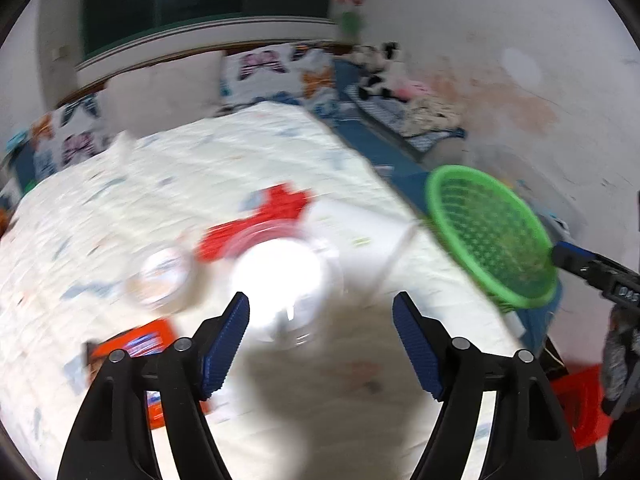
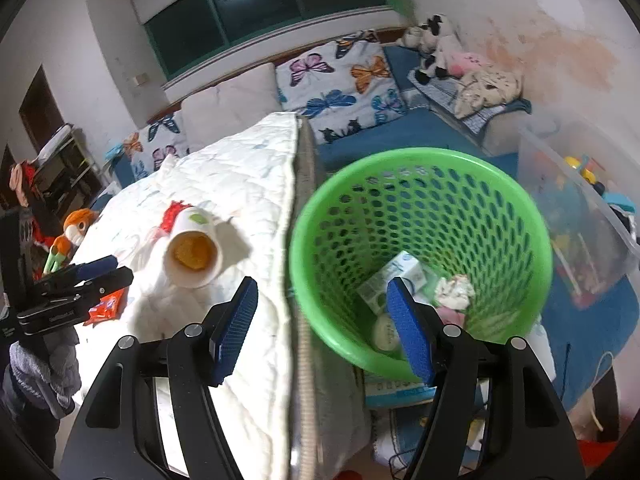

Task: Collect trash
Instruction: 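Move both tools back over the bed toward the remaining trash, then grasp the orange snack wrapper with the left tool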

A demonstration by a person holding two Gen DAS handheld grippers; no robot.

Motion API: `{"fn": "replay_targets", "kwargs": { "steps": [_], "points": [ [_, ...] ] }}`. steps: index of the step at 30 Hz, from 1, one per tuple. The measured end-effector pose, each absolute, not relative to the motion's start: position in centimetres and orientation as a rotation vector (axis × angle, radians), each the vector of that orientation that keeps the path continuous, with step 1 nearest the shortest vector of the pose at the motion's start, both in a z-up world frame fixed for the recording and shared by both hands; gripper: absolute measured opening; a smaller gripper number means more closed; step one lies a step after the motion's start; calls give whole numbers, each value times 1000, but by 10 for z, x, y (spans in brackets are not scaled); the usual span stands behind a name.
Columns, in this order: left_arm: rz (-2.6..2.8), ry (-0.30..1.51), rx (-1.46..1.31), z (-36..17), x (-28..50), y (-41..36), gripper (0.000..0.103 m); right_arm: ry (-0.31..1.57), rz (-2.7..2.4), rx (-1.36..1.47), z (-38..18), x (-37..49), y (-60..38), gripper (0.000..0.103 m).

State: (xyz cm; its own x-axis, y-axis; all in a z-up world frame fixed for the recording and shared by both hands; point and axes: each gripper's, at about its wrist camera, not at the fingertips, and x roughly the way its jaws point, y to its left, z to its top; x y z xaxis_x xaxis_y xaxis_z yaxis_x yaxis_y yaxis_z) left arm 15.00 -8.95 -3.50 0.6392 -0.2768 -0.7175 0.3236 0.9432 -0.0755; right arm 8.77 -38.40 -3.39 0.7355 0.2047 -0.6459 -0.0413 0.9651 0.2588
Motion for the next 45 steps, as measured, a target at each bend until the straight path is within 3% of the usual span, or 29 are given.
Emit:
{"fn": "replay_targets", "kwargs": {
  "steps": [12,25,31,39,45],
  "points": [
    [-82,853,-71,-54,144,27,81,717,246,166,-18,98,-331,69],
    [-15,959,-163,-91,148,61,80,739,367,101,-17,109,-272,69],
    [-29,969,-181,-98,147,63,64,749,421,74,-17,115,-244,69],
    [-80,941,-212,-93,142,68,25,767,489,38,-19,127,-205,69],
    [-107,901,-226,-81,134,76,14,777,539,4,-22,140,-177,69]
  ]
}}
